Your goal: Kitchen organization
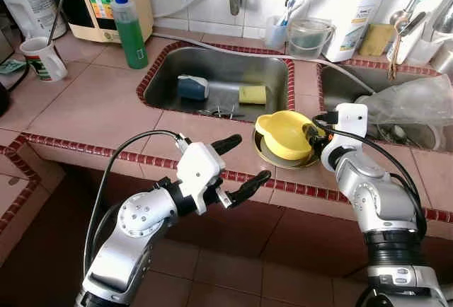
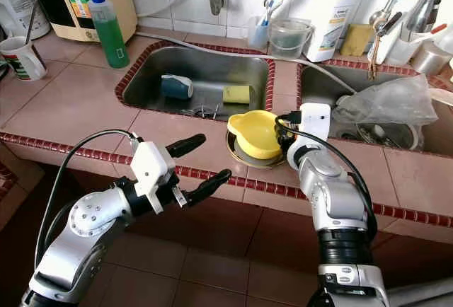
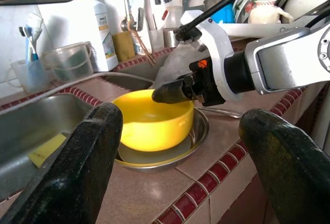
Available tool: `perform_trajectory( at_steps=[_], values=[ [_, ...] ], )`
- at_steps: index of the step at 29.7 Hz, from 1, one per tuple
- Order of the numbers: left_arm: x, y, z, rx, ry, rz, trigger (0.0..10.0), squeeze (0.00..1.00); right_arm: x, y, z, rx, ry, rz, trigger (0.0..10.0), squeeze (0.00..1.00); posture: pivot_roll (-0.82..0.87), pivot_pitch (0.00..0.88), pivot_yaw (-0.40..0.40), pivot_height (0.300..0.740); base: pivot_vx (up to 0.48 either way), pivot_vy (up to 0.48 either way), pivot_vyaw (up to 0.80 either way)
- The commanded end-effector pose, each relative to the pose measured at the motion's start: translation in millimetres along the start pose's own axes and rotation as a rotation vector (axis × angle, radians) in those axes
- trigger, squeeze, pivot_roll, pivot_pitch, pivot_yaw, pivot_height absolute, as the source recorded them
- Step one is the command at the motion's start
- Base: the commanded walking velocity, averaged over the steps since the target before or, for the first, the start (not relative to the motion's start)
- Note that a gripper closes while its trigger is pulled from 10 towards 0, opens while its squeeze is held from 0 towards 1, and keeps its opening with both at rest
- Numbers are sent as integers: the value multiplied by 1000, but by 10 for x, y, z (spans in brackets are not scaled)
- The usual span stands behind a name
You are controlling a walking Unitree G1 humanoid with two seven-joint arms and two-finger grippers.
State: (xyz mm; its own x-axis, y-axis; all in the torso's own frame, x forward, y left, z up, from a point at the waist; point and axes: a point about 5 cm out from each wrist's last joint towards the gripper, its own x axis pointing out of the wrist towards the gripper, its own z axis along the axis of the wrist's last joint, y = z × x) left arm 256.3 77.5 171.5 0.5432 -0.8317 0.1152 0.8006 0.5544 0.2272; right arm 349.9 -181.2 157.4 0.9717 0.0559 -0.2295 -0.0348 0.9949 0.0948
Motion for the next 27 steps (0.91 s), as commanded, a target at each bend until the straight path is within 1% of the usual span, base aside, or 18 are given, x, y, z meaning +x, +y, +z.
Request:
perform_trajectory(
  at_steps=[1, 16, 27],
  values=[
    [9, 11, 9, 11, 0, 3, 10000, 0, 9, -28, 31, 13, 0, -16, 0, 0, -102, 86, -36, 740, 0, 0, 0],
    [18, 22, 22, 16, -5, 3, 10000, 0, 19, -27, 51, 20, -3, -12, 0, 0, -101, 83, -36, 740, 0, 0, 0],
    [31, 63, 45, 29, -13, 10, 10000, 0, 28, 3, 55, 36, -1, 6, 0, 0, -100, 77, -35, 740, 0, 0, 0]
  ],
)
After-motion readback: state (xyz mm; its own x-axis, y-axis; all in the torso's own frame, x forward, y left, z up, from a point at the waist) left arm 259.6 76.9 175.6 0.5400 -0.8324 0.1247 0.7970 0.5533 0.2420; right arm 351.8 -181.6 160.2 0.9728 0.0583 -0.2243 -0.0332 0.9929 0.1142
